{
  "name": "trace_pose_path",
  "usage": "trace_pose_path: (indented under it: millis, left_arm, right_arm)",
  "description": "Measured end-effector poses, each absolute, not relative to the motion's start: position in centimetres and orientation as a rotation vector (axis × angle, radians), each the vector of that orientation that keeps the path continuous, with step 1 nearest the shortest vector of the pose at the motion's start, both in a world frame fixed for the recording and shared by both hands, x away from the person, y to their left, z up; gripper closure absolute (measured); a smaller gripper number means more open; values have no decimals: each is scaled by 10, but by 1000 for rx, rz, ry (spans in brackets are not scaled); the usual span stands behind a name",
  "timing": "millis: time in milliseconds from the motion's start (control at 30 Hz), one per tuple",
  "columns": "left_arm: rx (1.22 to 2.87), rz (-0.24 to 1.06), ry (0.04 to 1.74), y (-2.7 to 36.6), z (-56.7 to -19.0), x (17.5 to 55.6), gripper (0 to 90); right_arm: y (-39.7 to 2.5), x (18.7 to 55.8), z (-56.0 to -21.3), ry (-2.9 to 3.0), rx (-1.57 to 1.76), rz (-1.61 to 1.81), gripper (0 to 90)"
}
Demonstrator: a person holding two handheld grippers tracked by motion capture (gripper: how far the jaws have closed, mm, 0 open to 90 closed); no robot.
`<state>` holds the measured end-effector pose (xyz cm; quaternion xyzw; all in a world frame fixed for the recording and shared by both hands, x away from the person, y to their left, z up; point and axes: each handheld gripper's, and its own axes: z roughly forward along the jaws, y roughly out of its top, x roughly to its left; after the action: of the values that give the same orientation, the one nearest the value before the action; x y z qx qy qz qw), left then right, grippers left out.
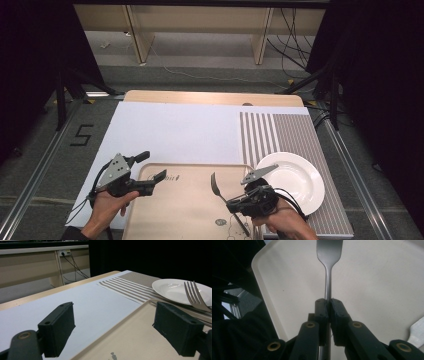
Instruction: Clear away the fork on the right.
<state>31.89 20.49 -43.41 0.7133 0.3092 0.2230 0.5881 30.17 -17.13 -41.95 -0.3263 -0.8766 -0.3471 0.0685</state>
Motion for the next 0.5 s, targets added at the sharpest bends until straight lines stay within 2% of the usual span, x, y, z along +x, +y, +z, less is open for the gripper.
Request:
trace_pose_path:
  millis: [500]
  left_arm:
    - [1660, 517, 718, 204, -434, 319, 162]
  right_arm:
    - [-160, 302, -436, -2681, -1035, -892, 849]
